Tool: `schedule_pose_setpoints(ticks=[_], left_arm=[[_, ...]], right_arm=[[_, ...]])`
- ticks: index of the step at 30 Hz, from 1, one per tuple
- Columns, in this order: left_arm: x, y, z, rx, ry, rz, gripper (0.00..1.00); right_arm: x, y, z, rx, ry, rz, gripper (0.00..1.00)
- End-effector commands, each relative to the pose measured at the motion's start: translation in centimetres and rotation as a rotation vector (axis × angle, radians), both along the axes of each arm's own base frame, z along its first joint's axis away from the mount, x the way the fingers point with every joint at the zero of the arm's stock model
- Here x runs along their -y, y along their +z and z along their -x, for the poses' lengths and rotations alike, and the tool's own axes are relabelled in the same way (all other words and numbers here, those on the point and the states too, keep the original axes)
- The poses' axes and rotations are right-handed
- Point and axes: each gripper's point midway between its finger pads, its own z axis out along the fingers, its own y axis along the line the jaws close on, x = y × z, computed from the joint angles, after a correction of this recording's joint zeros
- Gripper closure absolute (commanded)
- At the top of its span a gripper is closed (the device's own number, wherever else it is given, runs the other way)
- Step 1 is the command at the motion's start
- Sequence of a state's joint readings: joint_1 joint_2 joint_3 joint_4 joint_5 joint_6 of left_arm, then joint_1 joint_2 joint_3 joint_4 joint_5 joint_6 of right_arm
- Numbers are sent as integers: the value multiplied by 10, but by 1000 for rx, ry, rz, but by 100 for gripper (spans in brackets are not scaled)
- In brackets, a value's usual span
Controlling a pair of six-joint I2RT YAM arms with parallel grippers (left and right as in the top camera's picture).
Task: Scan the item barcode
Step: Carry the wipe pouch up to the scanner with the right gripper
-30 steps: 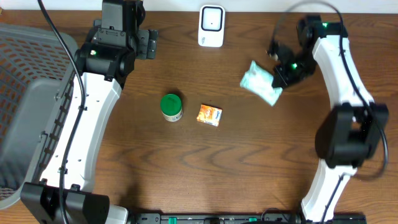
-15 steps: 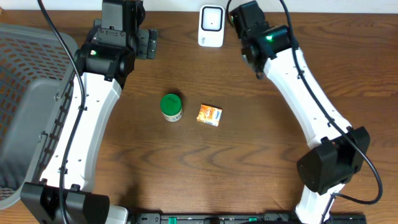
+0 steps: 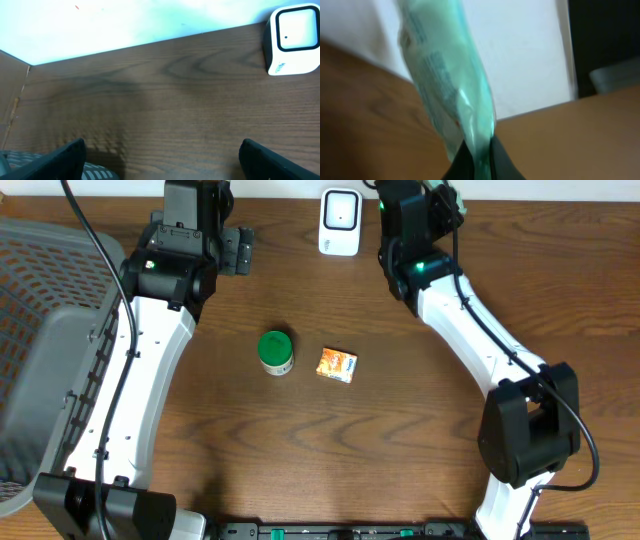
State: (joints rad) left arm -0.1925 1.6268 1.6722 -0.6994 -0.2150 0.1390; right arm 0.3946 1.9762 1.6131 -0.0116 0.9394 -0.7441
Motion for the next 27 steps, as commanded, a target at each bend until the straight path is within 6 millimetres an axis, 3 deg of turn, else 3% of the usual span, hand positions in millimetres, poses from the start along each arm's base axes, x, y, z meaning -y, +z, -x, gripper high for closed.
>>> schedule_pose_setpoints(ticks=[1, 4, 9, 14, 19, 27], left_arm=[[-2, 6, 2, 12, 2, -6, 2], [-2, 6, 2, 12, 2, -6, 2], [-2, 6, 2, 12, 2, -6, 2], [-2, 6, 2, 12, 2, -6, 2], [-2, 6, 2, 12, 2, -6, 2], [-2, 6, 2, 12, 2, -6, 2]], right_arm=[[4, -9, 0, -89, 68, 375, 98], [-4, -11, -1, -63, 139, 481, 98], [-27, -30, -4, -68, 306, 582, 98], [-43, -28, -15, 35, 354, 685, 98], [-58, -60, -26, 38, 406, 885, 99], [-93, -84, -25, 170, 524, 909, 98]])
